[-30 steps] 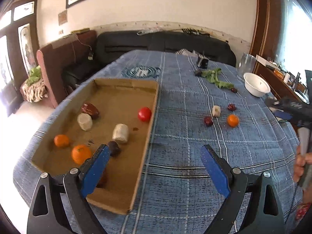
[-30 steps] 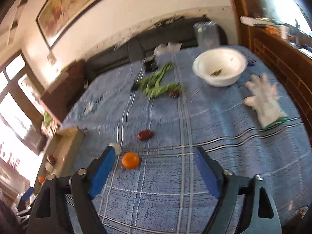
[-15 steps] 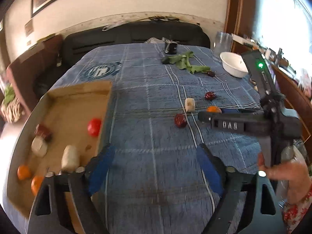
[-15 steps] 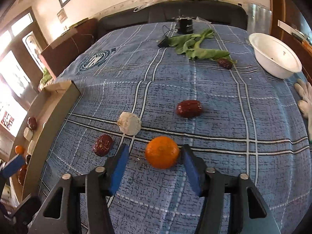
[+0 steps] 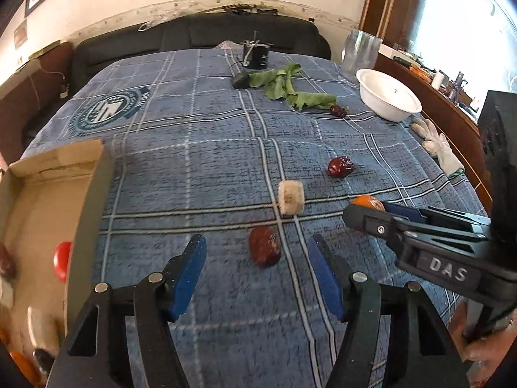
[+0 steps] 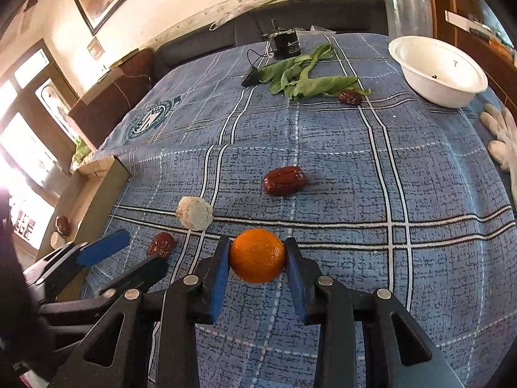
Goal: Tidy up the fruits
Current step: 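Grasp a dark plum with the left tool while the right tool grasps a mandarin orange, then carry the plum and orange into the tray and open both tools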
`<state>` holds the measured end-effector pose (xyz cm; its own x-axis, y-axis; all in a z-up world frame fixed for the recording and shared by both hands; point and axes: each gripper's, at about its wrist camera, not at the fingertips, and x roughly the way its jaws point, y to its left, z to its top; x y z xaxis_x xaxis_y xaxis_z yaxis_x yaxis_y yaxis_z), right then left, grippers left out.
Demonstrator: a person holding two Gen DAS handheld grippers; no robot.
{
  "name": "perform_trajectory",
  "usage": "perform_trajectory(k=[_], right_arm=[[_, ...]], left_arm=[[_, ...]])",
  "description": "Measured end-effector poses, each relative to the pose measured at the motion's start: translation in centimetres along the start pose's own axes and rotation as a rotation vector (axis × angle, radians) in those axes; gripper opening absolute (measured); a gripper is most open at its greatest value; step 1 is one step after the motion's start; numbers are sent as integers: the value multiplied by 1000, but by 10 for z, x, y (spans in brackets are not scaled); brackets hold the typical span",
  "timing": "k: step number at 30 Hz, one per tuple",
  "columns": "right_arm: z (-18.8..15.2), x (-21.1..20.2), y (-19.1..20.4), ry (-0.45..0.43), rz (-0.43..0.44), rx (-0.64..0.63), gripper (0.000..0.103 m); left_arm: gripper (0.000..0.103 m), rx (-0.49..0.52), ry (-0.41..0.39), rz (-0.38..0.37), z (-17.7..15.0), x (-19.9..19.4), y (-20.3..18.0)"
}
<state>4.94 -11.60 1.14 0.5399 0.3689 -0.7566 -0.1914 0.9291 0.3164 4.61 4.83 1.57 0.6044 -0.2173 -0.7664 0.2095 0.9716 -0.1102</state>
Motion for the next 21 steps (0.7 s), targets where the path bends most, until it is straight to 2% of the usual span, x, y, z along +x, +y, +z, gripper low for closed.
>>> perform_trajectory(k=[1,2,3,6,11,17,21], right_arm=[[0,-1,-1,-1,1,3,36],[-1,-1,-1,-1,1,5,36],[-2,-1,-1,0,0,6,36],[-2,-1,-2,-3,-2,7,36],[-5,-2,1,-10,-9,2,36],[-7,-9,8,-41,-5,-7,36],[-11,-18,18,-71,20,-23,36]], left_arm=[[64,6,-2,0,0,2,-1],[59,9,1,-5,-1,4,-2],[44,12,11,-15,-2,8,-2],[20,8,8,-31,-2,8,2],[20,-47,-26,-59,-5,1,13],[20,-66,-59,-71,-9,-11,15],[20,-105,-89,-89,-14,-37,22]])
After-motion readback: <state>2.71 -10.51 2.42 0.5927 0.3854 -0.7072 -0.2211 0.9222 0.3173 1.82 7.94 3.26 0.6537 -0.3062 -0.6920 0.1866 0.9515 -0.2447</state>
